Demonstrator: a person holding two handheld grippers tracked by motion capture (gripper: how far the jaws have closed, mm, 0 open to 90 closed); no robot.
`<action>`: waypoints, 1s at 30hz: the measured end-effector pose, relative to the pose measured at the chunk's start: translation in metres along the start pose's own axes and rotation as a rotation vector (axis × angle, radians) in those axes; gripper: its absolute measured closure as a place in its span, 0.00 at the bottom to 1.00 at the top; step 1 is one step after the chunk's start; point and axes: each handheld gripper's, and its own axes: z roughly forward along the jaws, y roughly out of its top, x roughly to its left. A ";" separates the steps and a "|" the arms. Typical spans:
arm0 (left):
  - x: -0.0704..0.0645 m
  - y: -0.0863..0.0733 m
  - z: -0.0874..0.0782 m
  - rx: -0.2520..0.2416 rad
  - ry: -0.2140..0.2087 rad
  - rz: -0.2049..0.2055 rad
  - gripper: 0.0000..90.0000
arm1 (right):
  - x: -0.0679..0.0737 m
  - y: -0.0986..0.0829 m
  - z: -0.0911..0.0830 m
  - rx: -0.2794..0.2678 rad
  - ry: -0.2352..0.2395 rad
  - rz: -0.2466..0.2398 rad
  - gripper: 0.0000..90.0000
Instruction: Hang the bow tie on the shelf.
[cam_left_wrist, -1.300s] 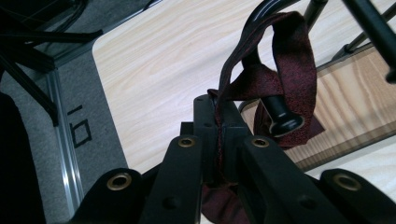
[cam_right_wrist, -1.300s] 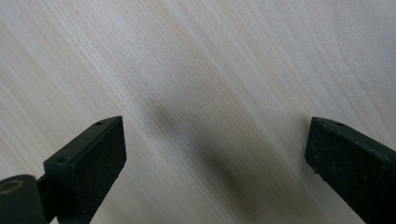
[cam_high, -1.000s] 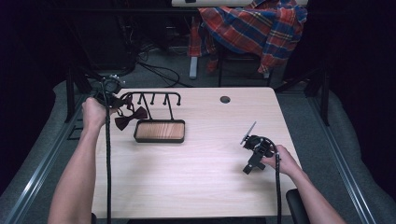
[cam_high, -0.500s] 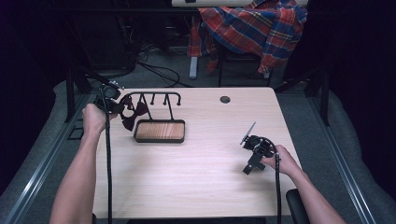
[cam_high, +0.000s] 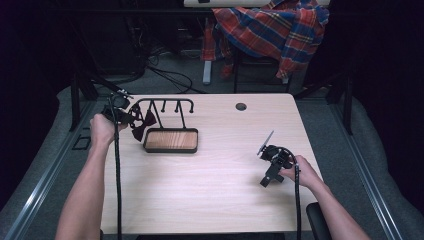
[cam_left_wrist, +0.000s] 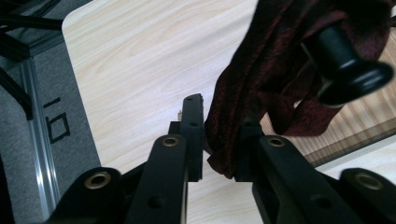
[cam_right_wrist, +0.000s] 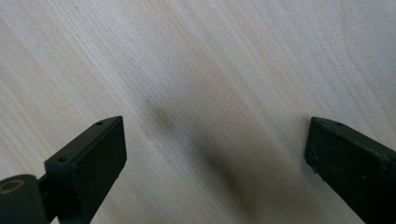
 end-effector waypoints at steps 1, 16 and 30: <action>0.000 -0.001 0.000 -0.001 0.000 -0.003 0.84 | 0.000 0.000 0.000 -0.001 0.000 0.000 0.06; 0.010 -0.010 -0.016 -0.025 0.063 -0.073 0.32 | 0.000 0.000 0.000 -0.002 0.001 0.005 0.06; 0.004 -0.015 -0.043 -0.065 0.020 -0.090 0.15 | 0.000 0.000 -0.003 -0.030 -0.006 0.017 0.06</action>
